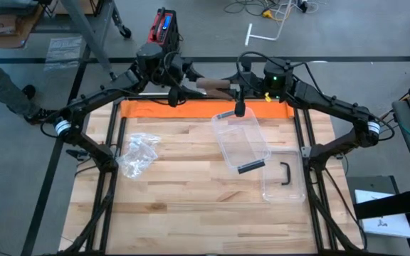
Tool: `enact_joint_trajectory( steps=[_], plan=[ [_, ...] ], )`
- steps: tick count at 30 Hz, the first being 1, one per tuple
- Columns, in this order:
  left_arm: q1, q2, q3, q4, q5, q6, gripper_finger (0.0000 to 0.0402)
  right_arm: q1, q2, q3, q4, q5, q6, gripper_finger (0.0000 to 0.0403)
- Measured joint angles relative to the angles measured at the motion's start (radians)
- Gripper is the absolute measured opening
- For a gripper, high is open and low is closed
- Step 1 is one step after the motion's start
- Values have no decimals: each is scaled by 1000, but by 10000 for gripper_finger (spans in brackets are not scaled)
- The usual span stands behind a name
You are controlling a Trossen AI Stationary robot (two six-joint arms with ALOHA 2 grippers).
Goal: Roll bandage
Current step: Roll the brown bandage
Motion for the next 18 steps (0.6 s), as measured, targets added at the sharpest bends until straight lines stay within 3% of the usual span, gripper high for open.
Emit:
enact_joint_trajectory(
  steps=[7, 18],
  plan=[
    [8, 0, 0, 40, -34, 13, 349, 9, 0, 0, -18, -32, 30, 89],
    [4, 16, 0, 63, 11, -76, 345, 24, 0, 0, -18, -85, -11, 89]
  ],
)
